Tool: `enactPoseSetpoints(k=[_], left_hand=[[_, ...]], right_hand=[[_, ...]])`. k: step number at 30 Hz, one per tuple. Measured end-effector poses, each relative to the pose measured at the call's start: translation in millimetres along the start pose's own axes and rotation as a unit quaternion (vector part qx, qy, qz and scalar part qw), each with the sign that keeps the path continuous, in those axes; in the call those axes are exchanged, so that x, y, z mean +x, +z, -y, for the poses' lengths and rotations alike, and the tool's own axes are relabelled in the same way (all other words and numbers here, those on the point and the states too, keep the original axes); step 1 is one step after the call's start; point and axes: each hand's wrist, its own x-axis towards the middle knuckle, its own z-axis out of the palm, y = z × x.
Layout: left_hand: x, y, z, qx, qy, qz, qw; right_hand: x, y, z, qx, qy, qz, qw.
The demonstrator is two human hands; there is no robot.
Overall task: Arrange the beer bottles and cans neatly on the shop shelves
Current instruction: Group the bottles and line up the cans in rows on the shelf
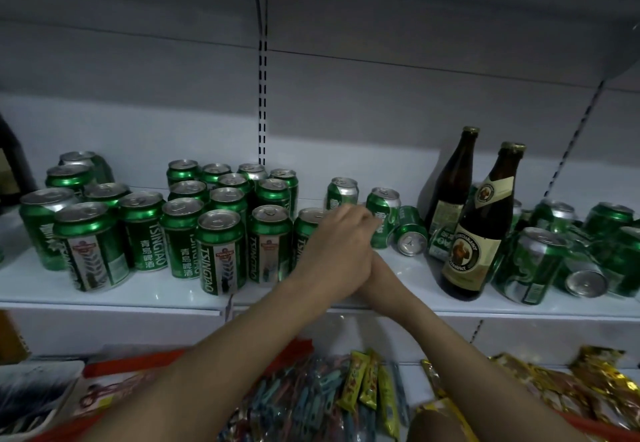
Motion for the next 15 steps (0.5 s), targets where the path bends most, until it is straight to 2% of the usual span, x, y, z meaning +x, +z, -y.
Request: enactPoseSetpoints(k=[3, 5, 7, 10, 15], left_hand=[[-8, 24, -11, -0.087, -0.035, 0.014, 0.996], [-12, 41, -12, -0.120, -0.070, 0.056, 0.989], [-18, 57, -9, -0.135, -0.104, 0.098, 0.981], [-22, 78, -3, -0.087, -0.129, 0.126, 0.980], [-25, 95, -2, 0.024, -0.103, 0.119, 0.987]], right_hand=[[-2, -23, -23, -0.076, 0.003, 0.059, 0.995], [-12, -40, -35, -0.097, 0.053, 0.087, 0.990], [-24, -44, -43, -0.129, 0.092, 0.072, 0.985], [-30, -38, -44, -0.153, 0.105, 0.037, 0.982], [-28, -35, -51, -0.161, 0.064, 0.025, 0.985]])
